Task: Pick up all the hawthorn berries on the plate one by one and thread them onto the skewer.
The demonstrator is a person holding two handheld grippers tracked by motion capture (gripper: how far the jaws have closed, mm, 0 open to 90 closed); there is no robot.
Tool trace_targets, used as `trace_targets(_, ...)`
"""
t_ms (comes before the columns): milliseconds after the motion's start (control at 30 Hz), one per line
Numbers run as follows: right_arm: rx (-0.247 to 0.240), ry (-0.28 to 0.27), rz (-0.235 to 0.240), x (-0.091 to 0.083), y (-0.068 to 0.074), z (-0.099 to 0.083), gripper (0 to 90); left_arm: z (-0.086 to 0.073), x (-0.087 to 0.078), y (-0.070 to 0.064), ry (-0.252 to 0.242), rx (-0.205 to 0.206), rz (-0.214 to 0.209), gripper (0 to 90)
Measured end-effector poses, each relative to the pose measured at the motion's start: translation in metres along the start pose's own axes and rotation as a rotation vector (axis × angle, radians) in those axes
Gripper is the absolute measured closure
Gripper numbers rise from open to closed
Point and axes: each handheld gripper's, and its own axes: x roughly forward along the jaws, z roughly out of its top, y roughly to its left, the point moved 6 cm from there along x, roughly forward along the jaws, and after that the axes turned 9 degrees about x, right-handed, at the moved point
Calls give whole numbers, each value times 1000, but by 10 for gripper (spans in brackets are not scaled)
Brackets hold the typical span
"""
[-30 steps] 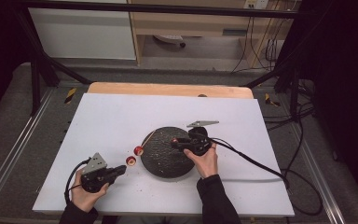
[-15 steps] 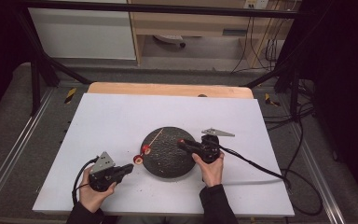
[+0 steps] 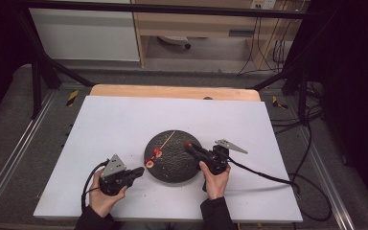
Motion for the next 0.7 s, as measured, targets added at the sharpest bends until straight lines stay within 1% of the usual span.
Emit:
trace_targets(300,47,-136,23,-7,2,7,631,9,9,-10,-12,16,-10,880)
trace_targets(333,49,-144,24,-7,2,9,631,10,10,-11,-13,21,-13,879)
trace_targets(367,61,-148,27,-7,3,10,631,11,11,-12,-14,21,-14,880)
trace_targets(433,60,-170,30,-7,3,13,631,12,12,-14,-14,26,-16,880)
trace_targets(467,71,-178,35,-8,3,15,631,13,13,-15,-16,24,-17,880)
trace_targets(500,69,-191,36,-8,3,17,631,13,15,-16,-15,26,-19,880)
trace_targets(667,93,-241,41,-8,4,23,631,16,19,-19,-22,25,-22,880)
trace_targets(700,90,-252,45,-8,4,25,631,16,19,-20,-22,24,-23,880)
